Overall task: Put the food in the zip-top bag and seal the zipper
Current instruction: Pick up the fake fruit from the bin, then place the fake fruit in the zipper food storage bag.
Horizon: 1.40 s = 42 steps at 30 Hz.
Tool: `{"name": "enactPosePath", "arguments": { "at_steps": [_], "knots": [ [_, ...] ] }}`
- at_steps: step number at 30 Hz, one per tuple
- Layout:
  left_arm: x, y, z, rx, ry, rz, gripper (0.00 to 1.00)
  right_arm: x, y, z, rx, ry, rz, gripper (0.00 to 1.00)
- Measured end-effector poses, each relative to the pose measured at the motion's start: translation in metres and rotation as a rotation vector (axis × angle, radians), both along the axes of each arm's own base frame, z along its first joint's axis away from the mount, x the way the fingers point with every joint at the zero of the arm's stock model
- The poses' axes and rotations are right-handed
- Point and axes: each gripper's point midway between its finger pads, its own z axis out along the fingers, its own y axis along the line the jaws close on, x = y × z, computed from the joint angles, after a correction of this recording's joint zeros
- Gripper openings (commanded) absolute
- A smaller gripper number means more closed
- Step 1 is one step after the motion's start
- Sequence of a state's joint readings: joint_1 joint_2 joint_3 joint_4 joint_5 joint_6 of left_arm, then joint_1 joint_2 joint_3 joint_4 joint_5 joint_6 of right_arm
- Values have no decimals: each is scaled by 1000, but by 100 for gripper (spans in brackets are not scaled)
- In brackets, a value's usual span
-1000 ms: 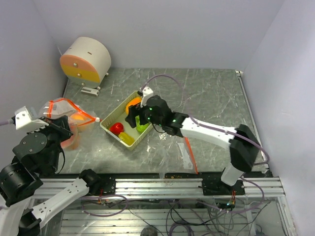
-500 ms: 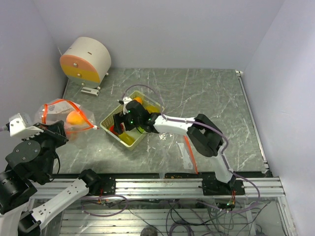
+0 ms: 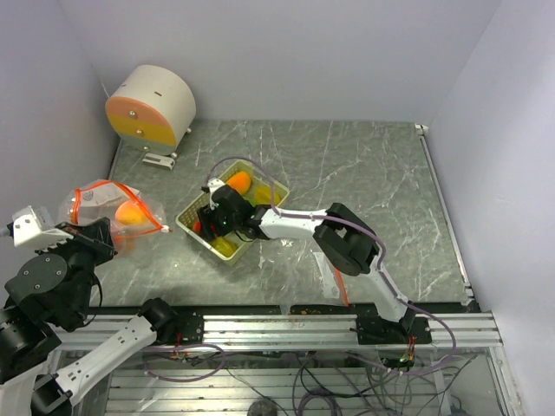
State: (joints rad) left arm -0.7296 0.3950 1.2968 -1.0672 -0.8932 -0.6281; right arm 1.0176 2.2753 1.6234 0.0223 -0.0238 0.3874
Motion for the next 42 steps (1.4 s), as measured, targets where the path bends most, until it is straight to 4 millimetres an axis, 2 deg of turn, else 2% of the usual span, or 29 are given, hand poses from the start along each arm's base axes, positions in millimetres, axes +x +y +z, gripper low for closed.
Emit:
{"name": "enactPosePath", "arguments": {
  "at_steps": [2,8,12,14,16,21,22,25,27,29,33,37,42],
  "knots": [
    [-1,0,-1,2,2,-1,7,1,-1,-1,-7,-10,-2,46],
    [-4,3,-4,6,8,-1,7,2,-5,-1,-13,-36,-13,42],
    [-3,2,-5,9,11,-6,7,1,-18,14,-19,-68,-25,42],
    [-2,0,-8,14,17,-9,7,-1,-25,33,-8,-93,-32,42],
    [0,-2,-10,18,24,-15,7,-2,-34,65,25,-131,-44,42],
    [6,-15,-12,18,32,-59,7,-1,-57,173,169,-274,-101,42],
    [8,-20,-11,16,31,-74,7,-1,-63,188,190,-295,-115,42],
    [19,-43,-11,13,24,-146,7,0,-91,229,234,-361,-190,42],
    [31,-65,-13,13,20,-213,7,5,-113,244,244,-391,-251,43],
    [42,-90,-17,15,22,-286,7,10,-134,250,236,-406,-304,43],
    [69,-147,-32,28,51,-437,7,15,-182,248,203,-411,-401,42],
    [90,-188,-61,31,81,-535,7,9,-216,261,209,-438,-452,43],
    [99,-214,-115,30,153,-600,7,-7,-236,294,274,-496,-449,43]
  ]
}}
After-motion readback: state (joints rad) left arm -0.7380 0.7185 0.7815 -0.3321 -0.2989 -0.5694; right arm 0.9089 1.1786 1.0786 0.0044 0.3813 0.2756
